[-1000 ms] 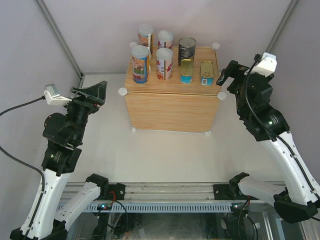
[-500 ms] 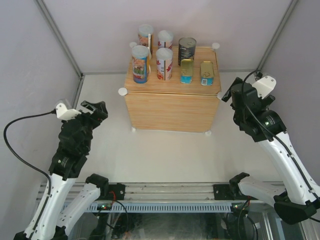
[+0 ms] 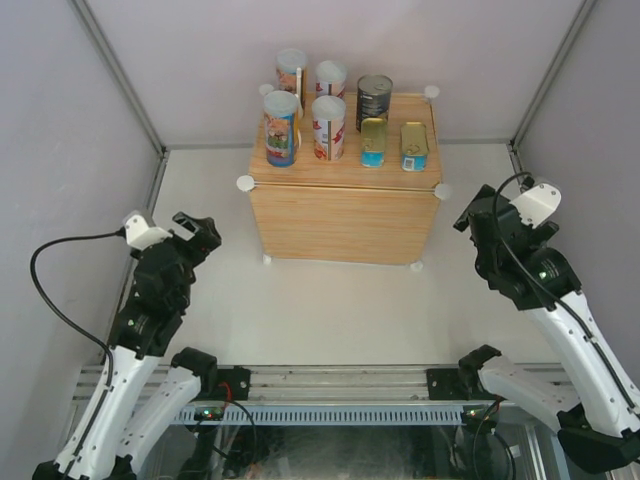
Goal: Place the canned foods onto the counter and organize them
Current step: Reset both arms
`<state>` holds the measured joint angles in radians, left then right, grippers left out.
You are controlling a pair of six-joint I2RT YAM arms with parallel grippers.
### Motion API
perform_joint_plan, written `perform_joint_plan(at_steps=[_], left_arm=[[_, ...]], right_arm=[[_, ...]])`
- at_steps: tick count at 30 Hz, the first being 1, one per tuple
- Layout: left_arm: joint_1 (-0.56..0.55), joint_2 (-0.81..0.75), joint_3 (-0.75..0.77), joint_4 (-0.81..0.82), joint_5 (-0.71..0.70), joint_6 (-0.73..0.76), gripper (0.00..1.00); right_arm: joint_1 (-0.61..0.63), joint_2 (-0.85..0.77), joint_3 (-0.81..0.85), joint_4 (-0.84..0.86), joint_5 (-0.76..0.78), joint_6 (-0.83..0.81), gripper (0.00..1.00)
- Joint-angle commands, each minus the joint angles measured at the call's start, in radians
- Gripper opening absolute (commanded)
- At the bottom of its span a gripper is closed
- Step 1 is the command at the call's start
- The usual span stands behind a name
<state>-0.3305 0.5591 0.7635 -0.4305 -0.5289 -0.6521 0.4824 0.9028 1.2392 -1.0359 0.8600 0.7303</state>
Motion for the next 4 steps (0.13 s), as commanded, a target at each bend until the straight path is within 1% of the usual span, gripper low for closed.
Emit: perform_joint_plan(at_steps=[1, 2, 4], left_arm=[[0.012, -0.045, -0.025, 0.039, -0.046, -0.003, 0.96], [0.012, -0.052, -0.033, 0.045, -0.051, -0.007, 0.97], [0.013, -0.058, -0.045, 0.056, -0.058, -0.015, 0.97]], right_arm=[[0.003, -0.021, -0.071, 0.007, 0.026, 0.016, 0.95], [-0.007, -0.022, -0.085, 0.007, 0.014, 0.024, 0.96], [-0.023, -0.024, -0.091, 0.001, -0.018, 0.047, 1.00]])
